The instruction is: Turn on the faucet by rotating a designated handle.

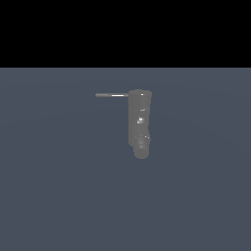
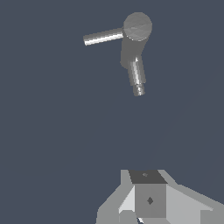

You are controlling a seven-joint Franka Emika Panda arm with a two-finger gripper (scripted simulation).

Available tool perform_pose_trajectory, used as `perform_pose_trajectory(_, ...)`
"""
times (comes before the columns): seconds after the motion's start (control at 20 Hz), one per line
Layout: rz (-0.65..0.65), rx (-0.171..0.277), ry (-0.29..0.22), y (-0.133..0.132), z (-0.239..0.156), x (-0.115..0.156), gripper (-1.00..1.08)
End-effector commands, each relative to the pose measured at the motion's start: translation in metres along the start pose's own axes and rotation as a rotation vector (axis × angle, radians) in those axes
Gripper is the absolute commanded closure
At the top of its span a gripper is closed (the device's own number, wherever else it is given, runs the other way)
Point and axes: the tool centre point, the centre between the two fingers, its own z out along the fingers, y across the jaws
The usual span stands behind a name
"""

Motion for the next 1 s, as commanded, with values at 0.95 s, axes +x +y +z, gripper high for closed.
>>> perform_pose_trajectory(0.95, 0.468, 0.001, 0.007, -0.080, 0.085, 0.078, 1.08)
